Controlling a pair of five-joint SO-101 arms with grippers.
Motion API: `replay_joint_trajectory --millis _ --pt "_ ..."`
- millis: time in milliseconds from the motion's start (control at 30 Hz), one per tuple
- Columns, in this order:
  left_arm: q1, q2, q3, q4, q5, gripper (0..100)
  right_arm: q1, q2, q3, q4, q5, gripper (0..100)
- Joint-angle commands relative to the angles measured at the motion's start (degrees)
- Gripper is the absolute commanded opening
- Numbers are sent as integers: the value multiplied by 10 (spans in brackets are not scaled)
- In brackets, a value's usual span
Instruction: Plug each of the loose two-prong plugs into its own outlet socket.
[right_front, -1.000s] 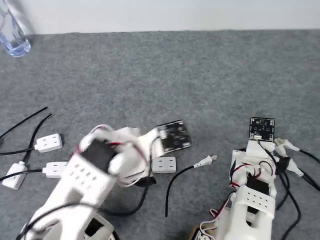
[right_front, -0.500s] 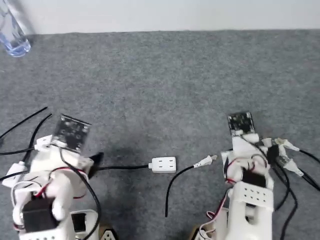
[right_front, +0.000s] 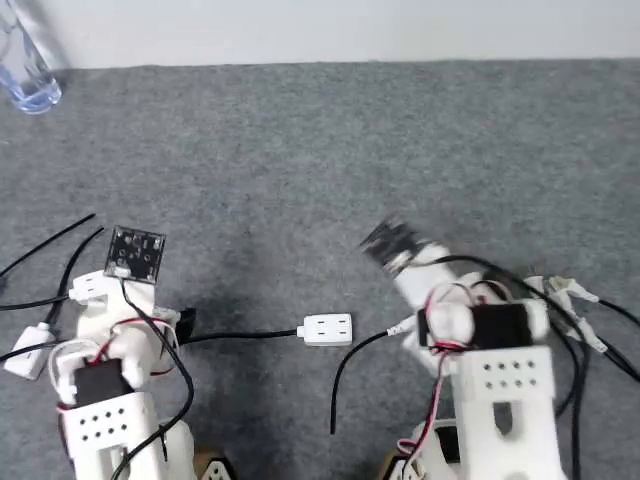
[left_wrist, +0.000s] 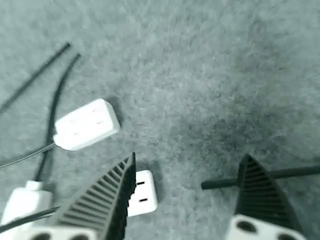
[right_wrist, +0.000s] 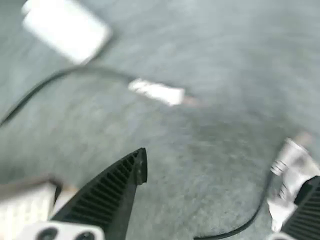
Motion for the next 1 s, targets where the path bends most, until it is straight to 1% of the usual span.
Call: replay_joint_trajectory --millis 0,67,267,367,433,500,633,733,833,967 --pt "-4 1 96 -120 42 312 -31 38 -33 31 92 449" --pt "-5 0 107 -135 44 312 -33 56 -34 30 145 449" --pt "-4 0 117 -147 45 312 -30 95 -34 36 372 449" --pt "-3 1 117 -148 42 312 -32 128 -34 29 452 449" --pt "-2 1 118 -149 41 312 -32 160 -34 10 491 449" --pt "-1 1 122 -157 41 312 -30 197 -34 -20 510 449" --pt "24 1 126 -161 39 312 -42 256 -34 -74 515 449" --pt "26 1 127 -161 25 312 -44 292 -42 -107 515 449" --pt "28 1 130 -161 24 312 -20 328 -60 -135 514 449" --pt "28 1 130 -161 23 312 6 393 -85 -133 515 448"
